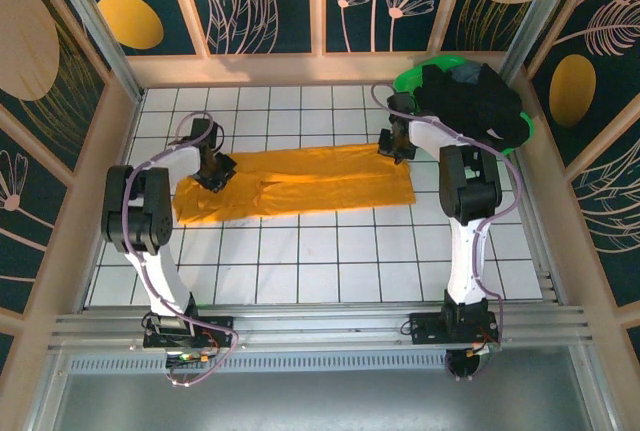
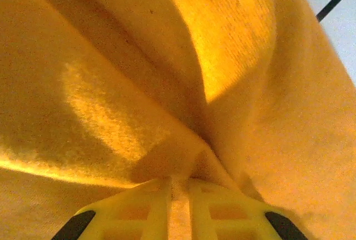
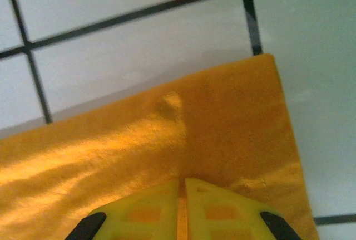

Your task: Fold and stack the t-shirts

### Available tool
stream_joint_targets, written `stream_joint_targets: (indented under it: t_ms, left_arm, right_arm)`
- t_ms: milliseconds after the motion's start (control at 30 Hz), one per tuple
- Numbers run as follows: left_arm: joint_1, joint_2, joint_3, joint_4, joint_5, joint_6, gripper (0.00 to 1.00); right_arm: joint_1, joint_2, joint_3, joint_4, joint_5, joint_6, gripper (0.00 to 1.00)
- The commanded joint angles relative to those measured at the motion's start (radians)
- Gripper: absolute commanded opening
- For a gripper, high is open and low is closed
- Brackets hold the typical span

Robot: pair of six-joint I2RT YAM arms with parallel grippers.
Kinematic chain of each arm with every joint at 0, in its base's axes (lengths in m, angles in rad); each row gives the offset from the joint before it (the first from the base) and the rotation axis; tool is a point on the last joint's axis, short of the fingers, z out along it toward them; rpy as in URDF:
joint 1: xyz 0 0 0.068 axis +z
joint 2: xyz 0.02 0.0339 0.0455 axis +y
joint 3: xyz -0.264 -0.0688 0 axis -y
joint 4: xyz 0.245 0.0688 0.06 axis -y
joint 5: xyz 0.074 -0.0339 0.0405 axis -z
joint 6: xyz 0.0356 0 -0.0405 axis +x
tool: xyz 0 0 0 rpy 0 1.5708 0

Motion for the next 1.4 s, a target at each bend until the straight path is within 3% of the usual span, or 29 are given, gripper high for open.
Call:
stream_joint_targets:
  t_ms: [0,200,433,633,767,867,967,1067,1200,1367]
  left_arm:
    - [0.002,0.149,0.155,0.0,0.001,-0.001,0.15]
    - [-0.004,0.414,0.536,0.034,0.053,-0.062,0.18]
    - [-0.096,0.733,1.046,0.063,0.214,-0.13,0.18]
    - [-0.195,0.852,1.126,0.315,0.363,-0.253,0.18]
    - [-0.232,0.903,1.22,0.368,0.4,-0.272,0.25]
    - [-0.235,0.876,1.262,0.346,0.391,-0.257,0.33]
    - [-0.233,0.783,1.255,0.273,0.344,-0.185,0.44]
    - [-0.238,0.64,1.15,0.216,0.299,-0.113,0.48]
    - [-0.267,0.379,0.842,0.144,0.214,-0.002,0.48]
    - [-0.306,0.07,0.395,-0.002,0.126,0.092,0.46]
  right_arm:
    - [0.012,-0.001,-0.078,-0.136,0.062,0.027,0.12]
    - [0.121,-0.224,-0.409,-0.152,0.017,0.106,0.13]
    - [0.394,-0.403,-0.672,-0.117,-0.254,0.157,0.16]
    - [0.555,-0.37,-0.609,-0.017,-0.456,0.103,0.21]
    - [0.555,-0.358,-0.551,0.012,-0.501,0.126,0.25]
    - [0.548,-0.402,-0.543,-0.015,-0.466,0.139,0.3]
    - [0.532,-0.499,-0.568,-0.07,-0.399,0.15,0.36]
    - [0.502,-0.628,-0.62,-0.104,-0.352,0.155,0.42]
    - [0.472,-0.756,-0.708,-0.143,-0.304,0.13,0.48]
    - [0.484,-0.73,-0.762,-0.146,-0.306,0.083,0.49]
